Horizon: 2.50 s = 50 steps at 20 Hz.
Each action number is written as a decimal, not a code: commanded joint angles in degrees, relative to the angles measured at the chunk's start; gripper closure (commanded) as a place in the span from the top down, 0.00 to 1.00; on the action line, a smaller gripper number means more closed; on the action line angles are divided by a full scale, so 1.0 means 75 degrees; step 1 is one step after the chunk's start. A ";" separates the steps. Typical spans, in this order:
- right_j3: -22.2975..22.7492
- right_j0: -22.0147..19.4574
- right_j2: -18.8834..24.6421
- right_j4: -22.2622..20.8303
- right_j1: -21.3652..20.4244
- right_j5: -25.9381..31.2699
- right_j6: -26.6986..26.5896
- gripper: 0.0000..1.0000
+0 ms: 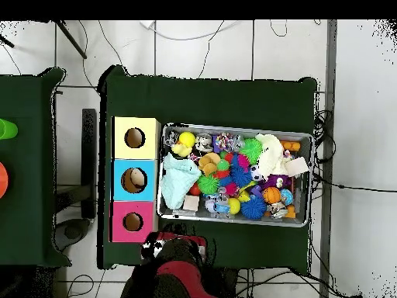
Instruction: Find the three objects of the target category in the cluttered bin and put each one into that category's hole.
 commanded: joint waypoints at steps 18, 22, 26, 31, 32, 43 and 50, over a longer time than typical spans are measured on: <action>-0.0337 0.0063 0.0312 -0.1337 -0.0007 0.0012 0.0054 1.00; -0.0311 0.0038 0.0364 -0.1351 0.0061 -0.0372 0.0107 1.00; -0.0447 0.0037 0.0436 -0.1345 0.0239 -0.0462 0.0219 1.00; -0.0518 -0.0113 0.0603 -0.1313 0.0578 -0.1032 0.0240 1.00; -0.0535 -0.0174 0.0666 -0.1289 0.0658 -0.1171 0.0210 1.00; -0.1899 -0.0040 0.0657 -0.1577 0.1369 0.0064 0.0242 1.00; -0.3505 -0.0038 0.0758 -0.1694 0.0977 0.4544 -0.0126 1.00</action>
